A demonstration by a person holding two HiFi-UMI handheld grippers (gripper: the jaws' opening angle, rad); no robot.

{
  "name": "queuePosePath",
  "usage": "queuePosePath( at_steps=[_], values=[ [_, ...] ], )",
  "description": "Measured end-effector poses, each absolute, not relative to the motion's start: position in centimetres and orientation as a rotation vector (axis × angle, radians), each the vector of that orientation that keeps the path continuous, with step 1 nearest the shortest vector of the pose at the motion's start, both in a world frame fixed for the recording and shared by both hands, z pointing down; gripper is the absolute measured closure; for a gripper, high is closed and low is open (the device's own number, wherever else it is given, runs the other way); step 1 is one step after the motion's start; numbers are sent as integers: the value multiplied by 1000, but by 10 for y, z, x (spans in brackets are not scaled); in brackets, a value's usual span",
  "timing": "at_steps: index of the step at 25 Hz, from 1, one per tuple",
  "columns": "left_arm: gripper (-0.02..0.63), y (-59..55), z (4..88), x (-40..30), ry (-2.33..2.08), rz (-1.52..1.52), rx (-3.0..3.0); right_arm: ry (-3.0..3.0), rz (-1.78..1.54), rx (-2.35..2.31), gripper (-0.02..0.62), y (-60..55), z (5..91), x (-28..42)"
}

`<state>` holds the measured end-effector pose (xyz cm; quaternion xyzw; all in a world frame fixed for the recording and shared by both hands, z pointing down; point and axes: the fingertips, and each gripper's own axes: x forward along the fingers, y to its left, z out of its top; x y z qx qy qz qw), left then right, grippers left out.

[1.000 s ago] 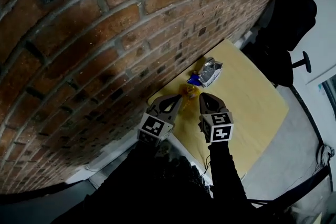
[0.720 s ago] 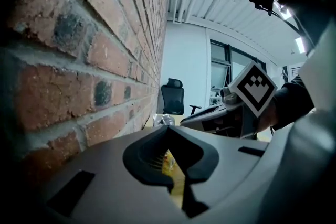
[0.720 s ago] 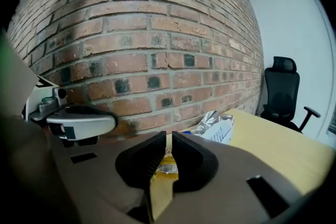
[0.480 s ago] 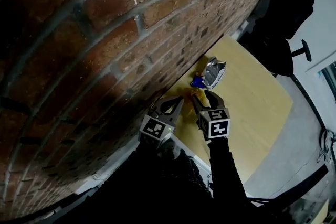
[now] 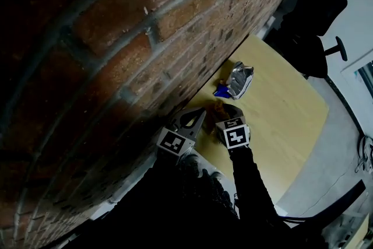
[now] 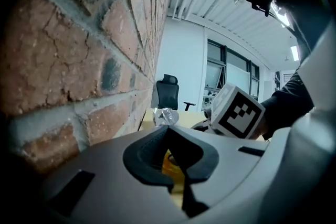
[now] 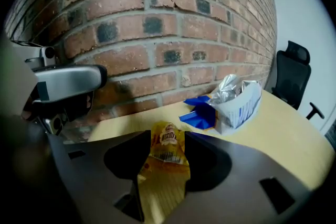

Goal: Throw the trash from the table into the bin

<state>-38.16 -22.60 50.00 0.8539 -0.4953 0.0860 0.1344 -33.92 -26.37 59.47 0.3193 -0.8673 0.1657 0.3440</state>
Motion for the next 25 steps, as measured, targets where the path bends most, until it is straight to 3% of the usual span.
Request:
queuePosePath(
  at_steps=[3, 9, 17, 25],
  values=[
    [600, -227, 504, -383, -1427, 254, 2470, -2231, 434, 815, 398, -260, 603, -338],
    [600, -233, 502, -382, -1413, 246, 2484, -2242, 453, 837, 551, -262, 600, -336],
    [600, -240, 500, -361, -1344, 236, 2548, -2379, 466, 839, 583, -260, 569, -326],
    [600, -246, 491, -303, -1176, 220, 2645, -2431, 522, 1094, 583, -260, 533, -250]
  ],
)
